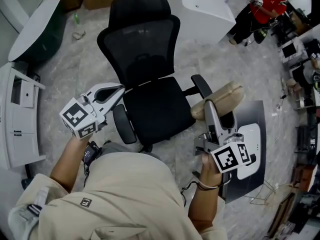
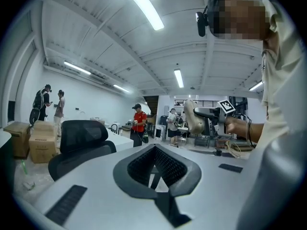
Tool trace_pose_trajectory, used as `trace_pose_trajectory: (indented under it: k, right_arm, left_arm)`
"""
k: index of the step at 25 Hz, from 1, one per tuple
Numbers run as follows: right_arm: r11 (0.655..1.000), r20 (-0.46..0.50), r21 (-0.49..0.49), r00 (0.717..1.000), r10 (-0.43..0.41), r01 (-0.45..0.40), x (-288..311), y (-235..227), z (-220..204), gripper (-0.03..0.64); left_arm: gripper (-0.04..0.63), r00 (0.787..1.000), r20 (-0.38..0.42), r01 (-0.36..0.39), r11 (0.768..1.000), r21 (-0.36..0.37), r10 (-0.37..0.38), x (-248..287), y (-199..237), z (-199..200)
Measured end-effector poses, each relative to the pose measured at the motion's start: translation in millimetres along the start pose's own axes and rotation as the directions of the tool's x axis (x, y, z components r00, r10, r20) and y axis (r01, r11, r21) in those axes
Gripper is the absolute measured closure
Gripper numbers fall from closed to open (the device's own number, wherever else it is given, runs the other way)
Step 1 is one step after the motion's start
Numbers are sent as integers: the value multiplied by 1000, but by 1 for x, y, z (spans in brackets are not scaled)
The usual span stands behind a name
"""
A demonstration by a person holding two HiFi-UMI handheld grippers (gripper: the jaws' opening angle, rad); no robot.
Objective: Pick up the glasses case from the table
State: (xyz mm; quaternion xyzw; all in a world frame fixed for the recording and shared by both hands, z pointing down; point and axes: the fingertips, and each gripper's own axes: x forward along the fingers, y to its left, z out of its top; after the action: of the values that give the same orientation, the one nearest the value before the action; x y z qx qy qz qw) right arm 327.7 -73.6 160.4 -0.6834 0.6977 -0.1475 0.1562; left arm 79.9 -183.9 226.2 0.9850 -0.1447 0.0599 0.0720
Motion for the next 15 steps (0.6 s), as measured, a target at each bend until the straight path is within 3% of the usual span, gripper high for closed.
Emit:
trace_pose_trajectory:
  k: [4,8,15]
  right_arm:
    - [991,13,-118,998,-61,62,-8,3,13,258]
    - [959,35,-259,993,-113,118,-16,7,26,258]
    - [926,34,-363,994,-100,106,-16,21,35,258]
  left_arm:
    - [581,1000,5,10,1000,3,-10,5,-1,0]
    - [581,1000,5,7,1000,-3,-7,8,-2,4]
    - [581,1000,18,-16,1000,5,16,5,5,7]
